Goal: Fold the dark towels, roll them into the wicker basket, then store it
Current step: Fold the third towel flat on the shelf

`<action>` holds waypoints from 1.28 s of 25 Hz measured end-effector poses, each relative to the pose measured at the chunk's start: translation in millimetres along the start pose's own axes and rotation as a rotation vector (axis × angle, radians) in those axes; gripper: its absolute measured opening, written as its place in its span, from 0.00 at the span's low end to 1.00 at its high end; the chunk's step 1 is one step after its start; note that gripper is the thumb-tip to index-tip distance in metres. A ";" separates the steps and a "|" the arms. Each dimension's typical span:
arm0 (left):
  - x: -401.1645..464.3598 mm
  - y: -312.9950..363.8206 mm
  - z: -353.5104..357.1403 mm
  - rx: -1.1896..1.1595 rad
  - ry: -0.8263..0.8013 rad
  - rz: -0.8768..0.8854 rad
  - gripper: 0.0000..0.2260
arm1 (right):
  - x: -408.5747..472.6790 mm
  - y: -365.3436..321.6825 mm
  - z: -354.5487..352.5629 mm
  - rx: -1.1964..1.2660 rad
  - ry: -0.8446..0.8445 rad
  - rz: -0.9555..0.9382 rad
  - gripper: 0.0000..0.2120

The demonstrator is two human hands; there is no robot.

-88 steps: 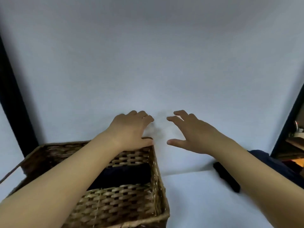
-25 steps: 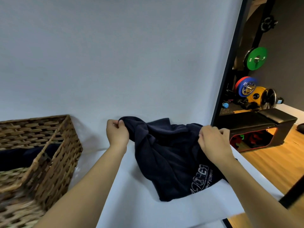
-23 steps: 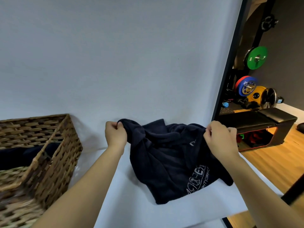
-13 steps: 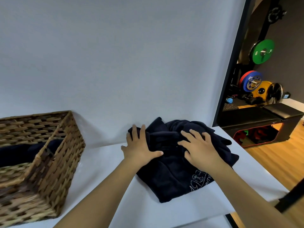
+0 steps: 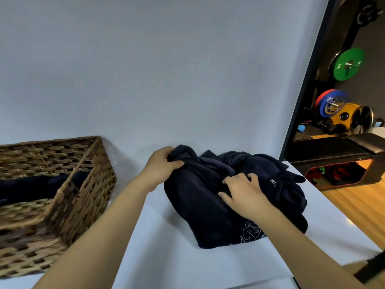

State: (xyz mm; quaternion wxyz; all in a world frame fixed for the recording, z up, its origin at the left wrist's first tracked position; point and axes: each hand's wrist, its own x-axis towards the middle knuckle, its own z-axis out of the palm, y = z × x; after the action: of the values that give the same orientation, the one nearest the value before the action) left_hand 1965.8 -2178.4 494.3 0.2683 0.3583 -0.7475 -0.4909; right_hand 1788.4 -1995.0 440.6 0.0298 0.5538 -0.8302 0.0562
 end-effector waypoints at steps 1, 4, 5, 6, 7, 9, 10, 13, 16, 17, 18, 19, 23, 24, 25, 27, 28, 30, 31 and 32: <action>-1.1 -0.5 -1.0 -0.040 0.000 -0.025 0.10 | 3.2 -4.9 6.7 0.022 -0.047 0.017 0.26; -7.2 -25.6 -1.1 0.257 -0.064 -0.238 0.20 | 11.8 -8.8 21.8 -0.040 -0.068 0.104 0.35; -12.6 -36.7 -0.4 0.418 -0.104 -0.322 0.21 | 14.8 -9.5 24.8 -0.085 -0.056 0.133 0.34; -16.8 -48.9 0.9 0.572 -0.130 -0.372 0.22 | 17.4 -10.5 26.1 -0.124 -0.046 0.149 0.30; -19.2 -59.3 2.5 0.679 -0.132 -0.376 0.21 | 19.3 -11.4 26.6 -0.145 -0.041 0.152 0.25; -20.9 -69.0 5.1 0.679 -0.083 -0.316 0.15 | 22.5 -11.1 26.5 -0.138 -0.030 0.138 0.18; -20.3 -67.1 4.2 0.574 -0.053 -0.293 0.13 | 23.8 -9.9 23.0 -0.103 -0.027 0.141 0.16; -16.9 -38.3 -14.5 0.132 0.069 -0.289 0.13 | 30.7 -0.5 0.3 0.319 0.134 0.196 0.09; -5.2 4.6 -40.3 -0.107 0.254 -0.166 0.14 | 37.4 3.6 -43.8 0.913 0.407 0.227 0.09; -1.1 18.7 -46.1 -0.161 0.299 -0.122 0.12 | 39.2 3.6 -58.1 0.964 0.483 0.219 0.09; 2.2 29.7 -48.9 -0.182 0.323 -0.092 0.10 | 39.5 3.5 -71.7 0.946 0.512 0.196 0.08; 3.2 38.4 -49.1 -0.161 0.331 -0.072 0.08 | 41.2 6.1 -80.2 0.899 0.473 0.164 0.08; -11.5 36.8 -40.1 0.033 0.117 -0.198 0.08 | 30.4 13.8 -86.8 0.761 -0.096 0.125 0.14; -16.1 34.0 -38.7 0.073 0.062 -0.233 0.10 | 27.6 14.0 -84.8 0.739 -0.175 0.126 0.14; -19.1 33.2 -37.8 0.078 0.053 -0.231 0.13 | 26.7 12.4 -84.2 0.746 -0.158 0.113 0.13; -17.9 38.2 -41.0 0.002 0.152 -0.140 0.17 | 27.8 6.9 -87.2 0.858 0.109 0.129 0.12; -15.3 42.9 -45.3 -0.039 0.236 -0.084 0.18 | 27.3 2.9 -91.4 0.979 0.303 0.173 0.12; -10.8 47.9 -54.9 -0.096 0.364 -0.022 0.17 | 26.5 -0.6 -97.5 1.158 0.450 0.239 0.13; -11.0 43.2 -59.1 -0.078 0.372 -0.034 0.17 | 23.5 -1.9 -96.3 1.108 0.327 0.214 0.15; -11.9 33.3 -62.4 0.012 0.332 -0.082 0.17 | 19.0 -3.9 -90.5 0.959 0.115 0.169 0.19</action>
State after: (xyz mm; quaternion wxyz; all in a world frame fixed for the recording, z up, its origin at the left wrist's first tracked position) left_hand 2010.8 -2194.0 547.9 0.3658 0.4665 -0.6803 -0.4310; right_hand 1783.5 -2002.5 532.8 -0.1874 0.4319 -0.7497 0.4651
